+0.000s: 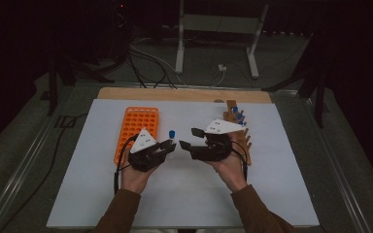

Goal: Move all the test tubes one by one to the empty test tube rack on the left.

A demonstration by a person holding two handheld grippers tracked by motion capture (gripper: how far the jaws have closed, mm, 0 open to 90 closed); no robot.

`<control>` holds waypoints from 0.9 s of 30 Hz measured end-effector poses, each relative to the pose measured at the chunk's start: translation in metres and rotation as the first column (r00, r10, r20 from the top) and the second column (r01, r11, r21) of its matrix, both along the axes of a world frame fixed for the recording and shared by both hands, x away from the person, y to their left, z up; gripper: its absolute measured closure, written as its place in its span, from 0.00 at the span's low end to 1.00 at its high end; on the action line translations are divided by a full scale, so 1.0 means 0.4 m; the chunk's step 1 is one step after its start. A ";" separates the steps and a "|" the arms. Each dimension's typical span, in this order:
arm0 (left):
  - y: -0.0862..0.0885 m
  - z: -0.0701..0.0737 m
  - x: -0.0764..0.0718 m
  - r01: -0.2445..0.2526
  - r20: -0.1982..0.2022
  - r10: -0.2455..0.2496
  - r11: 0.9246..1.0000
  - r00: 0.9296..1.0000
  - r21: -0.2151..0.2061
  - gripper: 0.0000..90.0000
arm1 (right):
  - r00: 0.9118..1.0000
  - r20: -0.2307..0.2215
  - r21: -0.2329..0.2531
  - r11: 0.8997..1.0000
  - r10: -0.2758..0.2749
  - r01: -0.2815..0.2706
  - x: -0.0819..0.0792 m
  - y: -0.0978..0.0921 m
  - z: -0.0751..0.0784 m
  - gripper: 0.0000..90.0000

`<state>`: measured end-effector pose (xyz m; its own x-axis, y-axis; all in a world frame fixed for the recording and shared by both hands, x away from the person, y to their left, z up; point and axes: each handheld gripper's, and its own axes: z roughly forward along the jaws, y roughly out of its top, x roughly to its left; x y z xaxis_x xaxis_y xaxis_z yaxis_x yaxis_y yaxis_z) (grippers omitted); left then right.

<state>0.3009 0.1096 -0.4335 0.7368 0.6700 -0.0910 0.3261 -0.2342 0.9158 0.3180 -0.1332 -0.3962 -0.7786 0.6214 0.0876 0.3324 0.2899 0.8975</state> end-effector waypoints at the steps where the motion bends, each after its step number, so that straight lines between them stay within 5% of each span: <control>1: 0.005 0.000 -0.001 -0.002 -0.001 0.002 1.000 1.000 0.001 0.87 | 1.000 0.003 -0.009 1.000 -0.008 0.008 0.000 -0.004 -0.002 0.32; 5: 0.023 -0.001 -0.007 -0.012 -0.006 0.012 1.000 1.000 -0.008 0.87 | 0.999 0.005 -0.028 0.998 -0.048 0.048 0.004 -0.019 -0.012 0.17; 11: 0.054 -0.006 -0.018 -0.035 -0.018 0.035 0.999 0.999 -0.010 0.87 | 0.998 0.013 -0.039 0.997 -0.068 0.069 0.006 -0.042 -0.026 0.10; 27: 0.134 -0.008 -0.064 -0.069 -0.020 0.068 0.998 0.997 -0.014 0.87 | 0.991 0.019 -0.024 0.991 -0.135 0.135 0.008 -0.110 -0.035 0.00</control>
<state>0.2751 0.1630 -0.4367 0.6873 0.7172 -0.1147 0.3585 -0.1976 0.9124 0.3211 -0.1772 -0.4101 -0.6887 0.7227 0.0579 0.3542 0.2658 0.8966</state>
